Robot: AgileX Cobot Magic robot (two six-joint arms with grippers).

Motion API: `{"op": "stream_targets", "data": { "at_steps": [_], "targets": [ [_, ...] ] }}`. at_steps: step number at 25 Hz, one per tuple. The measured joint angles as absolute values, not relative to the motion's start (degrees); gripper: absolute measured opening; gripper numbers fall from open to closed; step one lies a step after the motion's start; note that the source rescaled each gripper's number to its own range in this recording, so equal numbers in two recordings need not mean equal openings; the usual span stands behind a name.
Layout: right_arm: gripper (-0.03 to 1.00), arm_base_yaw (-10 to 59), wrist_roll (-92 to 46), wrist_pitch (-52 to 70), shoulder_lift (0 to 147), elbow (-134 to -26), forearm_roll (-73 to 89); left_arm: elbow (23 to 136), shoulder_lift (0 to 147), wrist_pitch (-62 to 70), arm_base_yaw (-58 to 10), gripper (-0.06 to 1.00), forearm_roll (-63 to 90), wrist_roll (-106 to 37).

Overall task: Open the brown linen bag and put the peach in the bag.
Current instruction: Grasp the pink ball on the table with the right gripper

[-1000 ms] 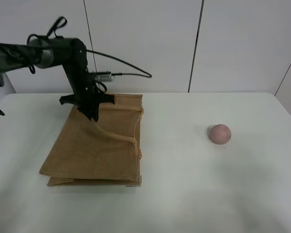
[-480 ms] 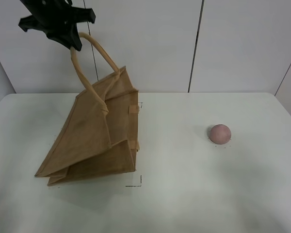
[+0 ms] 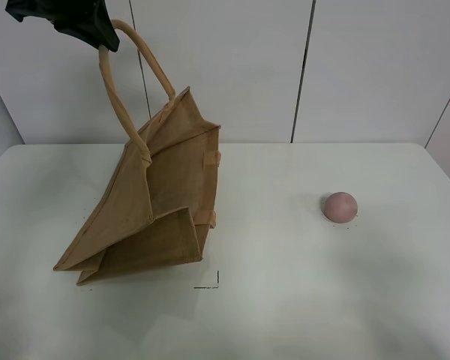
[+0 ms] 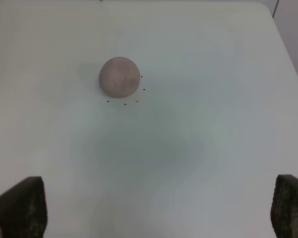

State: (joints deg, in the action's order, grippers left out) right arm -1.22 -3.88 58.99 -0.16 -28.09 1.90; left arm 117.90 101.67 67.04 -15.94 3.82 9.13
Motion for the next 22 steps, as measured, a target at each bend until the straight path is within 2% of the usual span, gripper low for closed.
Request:
{"op": "stream_targets", "data": {
  "at_steps": [12, 17, 22],
  "targets": [
    [1.0, -1.22, -3.88, 58.99, 2.73, -28.09, 1.9, 117.9, 101.18, 67.07, -15.94, 0.0, 4.17, 9.08],
    [1.0, -1.22, -3.88, 57.77, 16.05, -29.5, 2.56, 117.9, 100.63, 67.11, -15.94, 0.0, 4.17, 9.08],
    [1.0, -1.22, -4.25, 52.72, 36.6, -35.87, 3.46, 117.9, 100.63, 67.11, -15.94, 0.0, 4.22, 9.08]
  ]
}}
